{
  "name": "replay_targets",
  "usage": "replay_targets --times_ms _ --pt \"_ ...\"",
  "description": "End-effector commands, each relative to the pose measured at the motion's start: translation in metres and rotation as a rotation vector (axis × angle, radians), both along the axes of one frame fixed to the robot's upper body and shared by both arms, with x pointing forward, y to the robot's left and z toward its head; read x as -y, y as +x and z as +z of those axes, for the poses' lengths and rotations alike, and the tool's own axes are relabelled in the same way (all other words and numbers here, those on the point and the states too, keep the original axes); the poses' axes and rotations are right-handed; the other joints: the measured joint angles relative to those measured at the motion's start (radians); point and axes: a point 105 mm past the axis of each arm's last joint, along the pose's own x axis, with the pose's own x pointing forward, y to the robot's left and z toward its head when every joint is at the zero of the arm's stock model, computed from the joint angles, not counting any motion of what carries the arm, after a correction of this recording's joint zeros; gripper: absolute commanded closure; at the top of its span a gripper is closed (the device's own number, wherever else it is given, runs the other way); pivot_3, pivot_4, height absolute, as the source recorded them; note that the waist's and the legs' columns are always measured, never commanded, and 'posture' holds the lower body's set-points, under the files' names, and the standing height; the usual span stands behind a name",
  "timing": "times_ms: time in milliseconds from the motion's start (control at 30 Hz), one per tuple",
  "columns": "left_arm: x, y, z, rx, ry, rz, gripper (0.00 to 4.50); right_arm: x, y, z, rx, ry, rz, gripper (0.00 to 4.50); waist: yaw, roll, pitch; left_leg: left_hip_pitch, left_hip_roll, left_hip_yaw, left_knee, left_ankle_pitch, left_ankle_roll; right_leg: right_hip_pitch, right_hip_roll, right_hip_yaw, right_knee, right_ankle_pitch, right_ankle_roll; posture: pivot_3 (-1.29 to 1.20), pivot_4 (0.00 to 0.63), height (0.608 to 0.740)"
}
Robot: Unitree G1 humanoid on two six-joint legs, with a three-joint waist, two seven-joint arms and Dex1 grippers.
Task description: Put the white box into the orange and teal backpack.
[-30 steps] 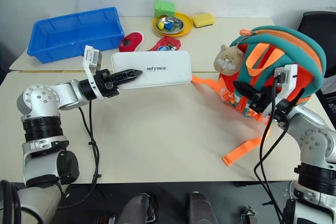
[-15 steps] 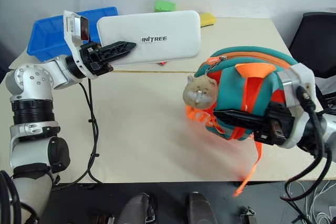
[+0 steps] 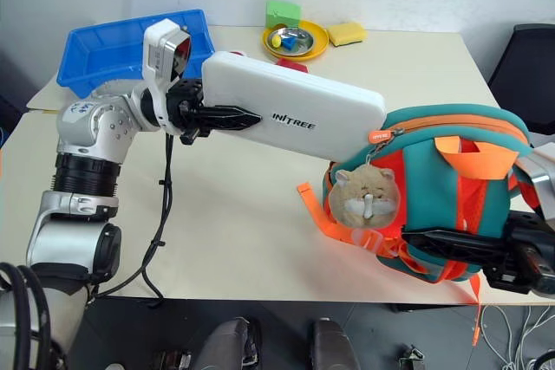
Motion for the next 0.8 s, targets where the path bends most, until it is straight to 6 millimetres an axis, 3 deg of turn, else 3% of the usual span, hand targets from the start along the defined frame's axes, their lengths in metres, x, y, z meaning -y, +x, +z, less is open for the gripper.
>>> replay_targets --times_ms 33,300,467,567,700,800 --pt "0.015 -0.007 -0.002 0.127 0.064 -0.075 3.17 -0.004 0.001 0.004 0.065 0.003 0.009 4.47 0.000 0.000 0.000 0.000 0.000 0.000 0.000 0.000 0.000 0.000 0.000 0.000 0.000 0.000 0.000 0.00 0.150 0.740" --pt "0.040 -0.011 -0.015 0.313 0.159 -0.121 3.17 -0.013 0.014 -0.003 0.111 -0.005 0.004 4.47 0.000 0.000 0.000 0.000 0.000 0.000 0.002 0.000 0.000 0.000 0.000 0.000 0.001 0.000 0.000 0.00 0.150 0.740" --pt "0.078 -0.007 -0.031 0.405 0.160 -0.068 3.17 -0.021 0.021 -0.007 0.128 0.000 0.009 4.47 0.001 0.000 0.000 0.000 0.000 -0.001 0.002 0.000 0.001 0.000 0.000 0.000 0.001 0.000 0.000 0.00 0.150 0.740" --pt "0.115 0.002 -0.039 0.406 0.118 0.049 3.17 -0.026 0.026 -0.009 0.136 0.001 0.012 4.47 0.001 0.000 0.000 0.000 0.000 -0.001 0.003 0.000 0.001 0.000 0.000 0.000 0.002 0.000 0.000 0.00 0.150 0.740" --pt "0.158 -0.006 -0.057 0.358 0.115 0.085 3.17 -0.032 0.030 -0.010 0.143 0.009 0.015 4.47 0.003 0.000 0.000 -0.001 -0.001 -0.001 0.004 -0.001 0.003 0.001 -0.001 0.000 0.001 0.001 0.001 0.00 0.150 0.740" --pt "0.158 -0.006 -0.058 0.317 0.126 0.084 2.27 -0.033 0.032 -0.012 0.144 0.008 0.006 4.50 -0.002 0.000 0.000 -0.001 -0.001 -0.001 0.004 -0.001 0.003 0.000 -0.001 0.000 0.001 0.001 0.001 0.00 0.150 0.740"
